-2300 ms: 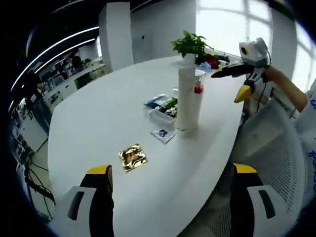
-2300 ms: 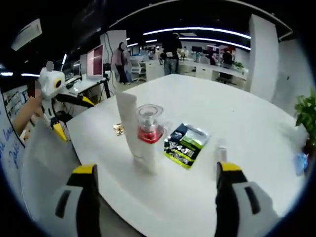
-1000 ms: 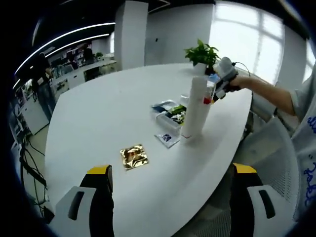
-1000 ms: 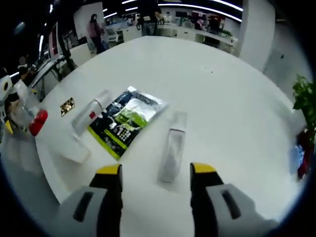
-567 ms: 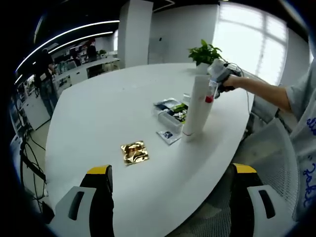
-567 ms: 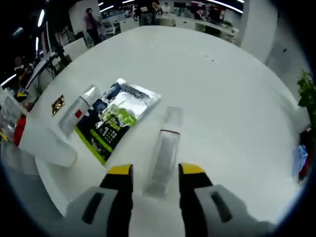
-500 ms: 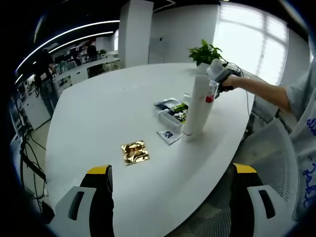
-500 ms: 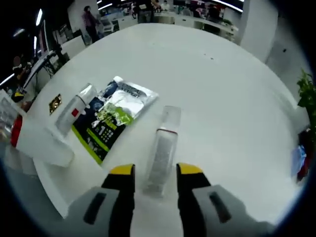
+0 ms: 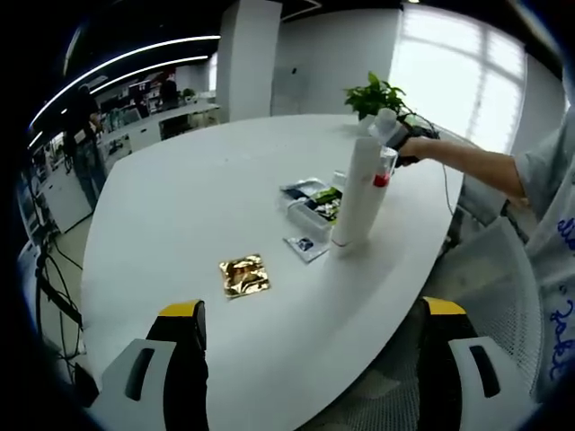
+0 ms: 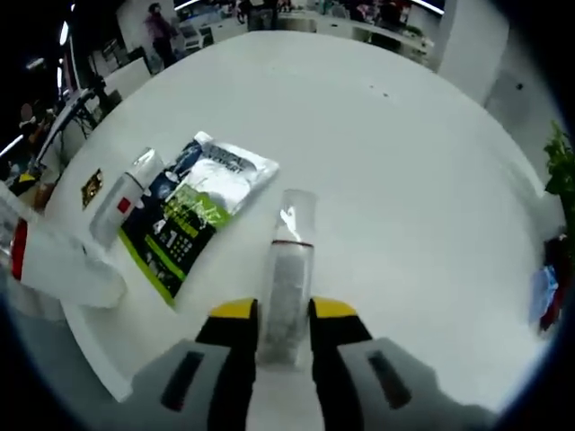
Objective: Arrange the skincare products in the storage area until every visible bottle or jar stands upright without overlapping.
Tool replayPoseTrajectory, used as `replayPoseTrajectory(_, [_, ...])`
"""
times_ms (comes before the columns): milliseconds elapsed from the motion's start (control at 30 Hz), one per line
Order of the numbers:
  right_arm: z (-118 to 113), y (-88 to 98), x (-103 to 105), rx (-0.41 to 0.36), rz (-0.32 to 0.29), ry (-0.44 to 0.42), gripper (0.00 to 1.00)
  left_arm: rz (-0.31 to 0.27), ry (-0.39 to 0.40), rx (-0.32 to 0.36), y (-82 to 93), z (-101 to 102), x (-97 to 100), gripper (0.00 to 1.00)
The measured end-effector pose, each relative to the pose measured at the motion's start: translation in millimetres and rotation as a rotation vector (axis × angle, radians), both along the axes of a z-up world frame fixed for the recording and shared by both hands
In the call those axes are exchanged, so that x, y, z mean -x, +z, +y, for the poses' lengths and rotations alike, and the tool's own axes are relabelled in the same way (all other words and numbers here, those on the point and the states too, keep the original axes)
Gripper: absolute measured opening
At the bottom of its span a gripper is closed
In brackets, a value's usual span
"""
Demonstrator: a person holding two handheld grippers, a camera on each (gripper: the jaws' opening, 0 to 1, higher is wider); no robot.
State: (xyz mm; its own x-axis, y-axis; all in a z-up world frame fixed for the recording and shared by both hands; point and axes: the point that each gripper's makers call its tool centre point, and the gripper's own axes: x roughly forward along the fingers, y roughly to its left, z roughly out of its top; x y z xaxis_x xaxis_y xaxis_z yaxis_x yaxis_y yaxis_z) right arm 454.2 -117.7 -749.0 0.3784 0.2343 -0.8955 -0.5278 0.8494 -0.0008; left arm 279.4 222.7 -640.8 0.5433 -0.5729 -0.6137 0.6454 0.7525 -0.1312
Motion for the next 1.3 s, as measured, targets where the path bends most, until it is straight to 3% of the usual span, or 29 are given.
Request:
replayPoseTrajectory(300, [-2, 2.3, 9, -0.023, -0.010, -0.002, 0.20, -0.010, -0.005, 0.008, 3.3, -4, 0.8, 0.96])
replayPoseTrajectory(367, [0, 5.9, 8, -0.061, -0.046, -0.004, 0.19, -0.016, -0.009, 0.013, 4.7, -4, -0.6, 0.96])
replayPoseTrajectory(633, [7, 15.0, 20, -0.196, -0.085, -0.061, 0.19, -0.027, -0.027, 0.020, 7.9, -10, -0.7, 0.95])
replayPoseTrajectory(767, [19, 28.5, 27, -0.335, -0.118, -0.109, 0.18, -0.032, -0.032, 0.036, 11.1, -14, -0.2, 0.95])
replayPoseTrajectory(1133, [33, 70.0, 55, -0.390, -0.235, -0.067, 0.19, -0.053, -0.045, 0.053, 19.0, -20, -1.3, 0.89])
replayPoseTrajectory(1300, [43, 98.2, 72, -0.436, -0.298, -0.044, 0.19, -0.061, -0.059, 0.054, 21.0, -24, 0.8, 0.86])
